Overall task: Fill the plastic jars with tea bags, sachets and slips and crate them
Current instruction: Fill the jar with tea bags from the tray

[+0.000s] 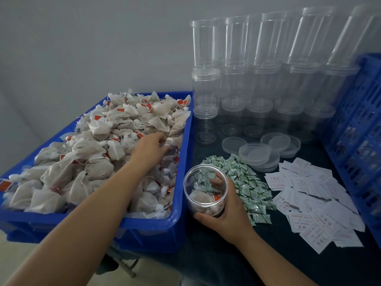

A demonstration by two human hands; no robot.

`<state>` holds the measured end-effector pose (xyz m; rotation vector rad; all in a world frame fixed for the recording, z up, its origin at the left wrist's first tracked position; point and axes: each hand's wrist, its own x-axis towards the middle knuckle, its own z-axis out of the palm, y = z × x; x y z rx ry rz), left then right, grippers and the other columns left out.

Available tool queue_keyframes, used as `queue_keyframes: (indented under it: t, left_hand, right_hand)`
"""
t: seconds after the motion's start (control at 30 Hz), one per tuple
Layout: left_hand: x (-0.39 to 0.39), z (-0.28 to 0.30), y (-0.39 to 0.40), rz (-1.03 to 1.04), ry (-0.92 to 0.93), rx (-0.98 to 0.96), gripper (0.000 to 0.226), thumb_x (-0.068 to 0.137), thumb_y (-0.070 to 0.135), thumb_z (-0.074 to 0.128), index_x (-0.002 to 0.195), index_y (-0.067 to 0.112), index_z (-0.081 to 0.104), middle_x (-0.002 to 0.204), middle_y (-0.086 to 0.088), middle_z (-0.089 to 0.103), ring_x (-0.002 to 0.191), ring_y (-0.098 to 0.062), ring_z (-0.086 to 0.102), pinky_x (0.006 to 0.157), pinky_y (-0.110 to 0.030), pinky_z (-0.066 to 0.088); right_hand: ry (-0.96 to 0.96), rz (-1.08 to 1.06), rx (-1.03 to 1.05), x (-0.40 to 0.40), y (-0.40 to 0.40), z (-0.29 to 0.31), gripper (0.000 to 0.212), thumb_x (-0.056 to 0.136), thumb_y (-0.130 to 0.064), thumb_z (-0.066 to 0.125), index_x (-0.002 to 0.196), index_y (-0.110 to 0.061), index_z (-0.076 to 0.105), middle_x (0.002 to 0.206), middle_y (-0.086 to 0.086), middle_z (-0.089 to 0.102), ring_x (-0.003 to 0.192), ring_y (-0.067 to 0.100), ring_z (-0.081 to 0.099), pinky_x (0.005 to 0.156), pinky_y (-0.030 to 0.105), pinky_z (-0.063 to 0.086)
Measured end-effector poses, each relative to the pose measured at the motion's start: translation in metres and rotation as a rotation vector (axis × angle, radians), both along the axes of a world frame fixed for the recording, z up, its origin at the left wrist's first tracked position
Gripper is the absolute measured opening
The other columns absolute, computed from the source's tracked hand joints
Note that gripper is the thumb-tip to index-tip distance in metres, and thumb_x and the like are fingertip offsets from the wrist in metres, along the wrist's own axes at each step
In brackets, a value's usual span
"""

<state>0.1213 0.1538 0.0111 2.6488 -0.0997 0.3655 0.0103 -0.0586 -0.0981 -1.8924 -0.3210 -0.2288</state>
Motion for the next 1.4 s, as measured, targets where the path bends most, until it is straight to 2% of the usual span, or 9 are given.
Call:
queue_keyframes:
  t: [0.17, 0.43, 0.6, 0.73, 0.83, 0.9, 1.03, 1.2, 1.4]
  left_hand:
    - [-0.014, 0.015, -0.009, -0.042, -0.079, -0.119, 0.023, 0.088, 0.028, 0.063, 0.073, 0.021, 0.047, 0.073, -0.002, 0.055, 0.072, -0.024, 0.054, 0.068, -0.040, 0.049]
    - [-0.031, 0.031, -0.013, -0.128, -0.286, -0.266, 0.006, 0.089, 0.024, 0.063, 0.087, 0.021, 0.058, 0.075, 0.010, 0.056, 0.071, -0.003, 0.051, 0.064, -0.019, 0.041]
    - [-0.043, 0.040, -0.014, -0.351, -0.170, -0.394, 0.011, 0.083, 0.026, 0.066, 0.093, 0.029, 0.065, 0.083, 0.014, 0.064, 0.076, -0.004, 0.060, 0.068, -0.016, 0.048]
    - [-0.054, 0.041, -0.022, -0.602, -0.051, -0.321, 0.018, 0.077, 0.030, 0.070, 0.090, 0.040, 0.064, 0.083, 0.012, 0.066, 0.071, -0.003, 0.056, 0.065, -0.014, 0.045]
    - [-0.059, 0.040, -0.028, -0.692, 0.044, -0.242, 0.018, 0.073, 0.040, 0.071, 0.090, 0.039, 0.066, 0.085, 0.010, 0.067, 0.078, -0.013, 0.059, 0.072, -0.031, 0.050]
    - [-0.060, 0.038, -0.031, -0.749, 0.053, -0.187, 0.020, 0.073, 0.037, 0.072, 0.092, 0.034, 0.067, 0.087, 0.011, 0.067, 0.083, -0.008, 0.061, 0.076, -0.027, 0.050]
    - [-0.061, 0.036, -0.036, -0.806, -0.033, -0.140, 0.022, 0.075, 0.019, 0.077, 0.096, 0.013, 0.072, 0.088, 0.006, 0.067, 0.081, 0.002, 0.057, 0.075, -0.011, 0.044]
    - [-0.066, 0.035, -0.044, -0.903, -0.094, -0.042, 0.017, 0.078, 0.014, 0.076, 0.092, 0.008, 0.071, 0.088, 0.002, 0.066, 0.080, -0.006, 0.060, 0.074, -0.018, 0.050]
    - [-0.065, 0.031, -0.044, -0.895, -0.160, 0.163, 0.011, 0.079, 0.020, 0.074, 0.087, 0.013, 0.071, 0.089, 0.002, 0.067, 0.079, -0.012, 0.062, 0.069, -0.033, 0.053]
  right_hand:
    - [-0.003, -0.001, -0.002, 0.001, 0.000, -0.001, 0.094, 0.052, -0.060, 0.084, 0.125, -0.075, 0.027, 0.127, -0.039, 0.047, 0.122, -0.003, 0.052, 0.100, 0.025, 0.047]
    - [-0.007, 0.001, 0.009, 0.001, 0.000, -0.001, 0.093, 0.051, -0.059, 0.084, 0.123, -0.077, 0.028, 0.126, -0.040, 0.047, 0.121, -0.006, 0.053, 0.095, 0.015, 0.045]
    - [-0.019, -0.001, 0.014, 0.001, 0.001, -0.001, 0.094, 0.052, -0.058, 0.085, 0.124, -0.076, 0.028, 0.126, -0.039, 0.048, 0.122, -0.002, 0.053, 0.100, 0.025, 0.047]
    - [-0.017, -0.009, 0.004, 0.001, 0.001, -0.001, 0.095, 0.052, -0.058, 0.086, 0.127, -0.072, 0.029, 0.127, -0.035, 0.050, 0.122, 0.002, 0.055, 0.102, 0.035, 0.050]
    - [-0.015, -0.013, 0.010, 0.002, 0.001, -0.001, 0.095, 0.054, -0.056, 0.087, 0.131, -0.066, 0.031, 0.128, -0.028, 0.055, 0.121, 0.004, 0.058, 0.100, 0.040, 0.051]
    - [-0.019, -0.016, 0.018, 0.002, 0.001, -0.001, 0.095, 0.054, -0.055, 0.087, 0.132, -0.062, 0.033, 0.128, -0.023, 0.058, 0.121, 0.006, 0.058, 0.100, 0.042, 0.052]
    - [-0.032, -0.018, 0.023, 0.003, 0.001, -0.001, 0.094, 0.055, -0.055, 0.087, 0.130, -0.069, 0.032, 0.129, -0.028, 0.056, 0.120, 0.003, 0.059, 0.098, 0.034, 0.052]
    - [-0.048, -0.012, 0.039, 0.004, 0.002, 0.000, 0.094, 0.056, -0.052, 0.087, 0.129, -0.071, 0.031, 0.130, -0.031, 0.055, 0.121, 0.000, 0.058, 0.095, 0.021, 0.047]
    - [-0.007, 0.002, 0.031, 0.002, 0.001, -0.002, 0.100, 0.054, -0.057, 0.085, 0.138, -0.058, 0.031, 0.133, -0.028, 0.053, 0.126, -0.001, 0.054, 0.101, 0.024, 0.046]
